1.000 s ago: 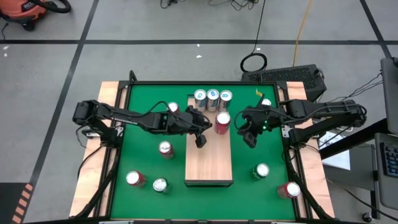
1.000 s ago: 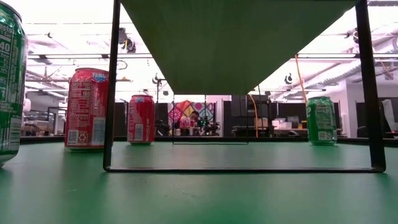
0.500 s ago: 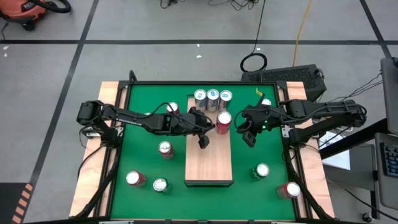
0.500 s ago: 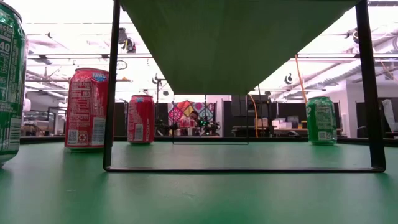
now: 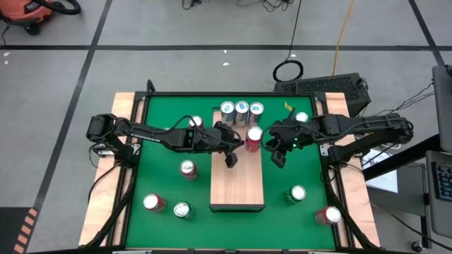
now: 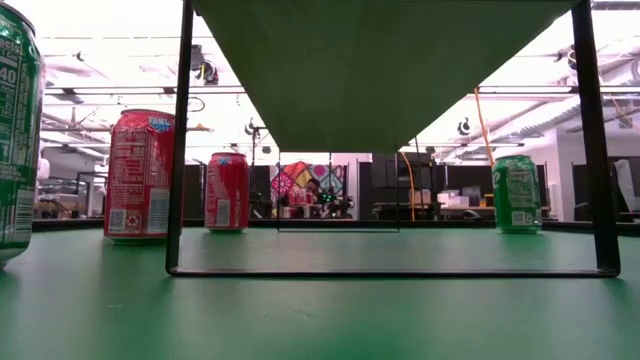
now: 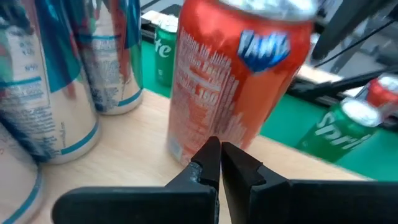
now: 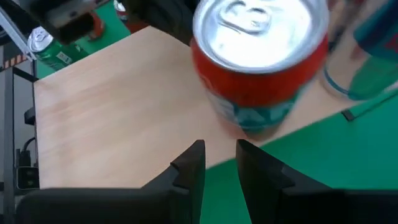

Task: Place canned beverage on shelf
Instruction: Put the orange soda can on the shelf, then put the orange soda can on the shelf aligned with the other orange soda can

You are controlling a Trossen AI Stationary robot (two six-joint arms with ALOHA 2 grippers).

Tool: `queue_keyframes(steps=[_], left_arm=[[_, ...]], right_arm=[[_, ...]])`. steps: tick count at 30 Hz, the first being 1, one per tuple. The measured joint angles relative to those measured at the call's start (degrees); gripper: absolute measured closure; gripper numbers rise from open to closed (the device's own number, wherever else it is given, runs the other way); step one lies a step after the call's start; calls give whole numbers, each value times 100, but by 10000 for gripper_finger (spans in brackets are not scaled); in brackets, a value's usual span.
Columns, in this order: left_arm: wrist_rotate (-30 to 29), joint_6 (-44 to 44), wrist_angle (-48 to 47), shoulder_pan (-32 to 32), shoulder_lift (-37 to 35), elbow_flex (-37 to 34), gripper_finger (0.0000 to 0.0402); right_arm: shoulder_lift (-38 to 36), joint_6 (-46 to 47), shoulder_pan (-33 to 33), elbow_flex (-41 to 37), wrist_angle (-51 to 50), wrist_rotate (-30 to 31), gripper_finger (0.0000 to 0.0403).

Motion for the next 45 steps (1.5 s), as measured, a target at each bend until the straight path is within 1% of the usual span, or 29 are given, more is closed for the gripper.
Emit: queue_keyframes(steps=[5,9,13,16,24,26,29,32,35,38,40,45], left_arm=[[260,-128,-22,0,0,2,386],[263,-116,-5,9,0,2,386],[257,-114,1,59,0,2,386],[233,-100,-4,87,0,2,386],[219,-95,-6,172,0,2,386],[220,-97,-8,173,0,2,386],[336,-115,-45,173,-18,2,386],[541,-289,-273,154,-170,2,386],[737,-644,-720,86,-508,2,386],[868,-881,-1300,-63,-957,2,386],[902,-892,-1651,-199,-1288,2,386],[905,-990,-2868,-499,-2068,6,386]], right_arm=[[234,-44,-2,2,133,110,321],[354,-85,0,2,217,102,321],[359,-106,0,2,264,125,321],[359,-125,-2,2,273,262,321],[357,-65,0,2,272,249,321],[353,-49,0,2,267,218,321],[304,105,0,2,176,-162,321],[212,330,1,2,90,-541,321],[50,534,2,2,40,-833,321],[-155,652,2,2,9,-955,321],[-294,690,2,2,6,-959,321],[-548,664,2,2,-68,-951,321]])
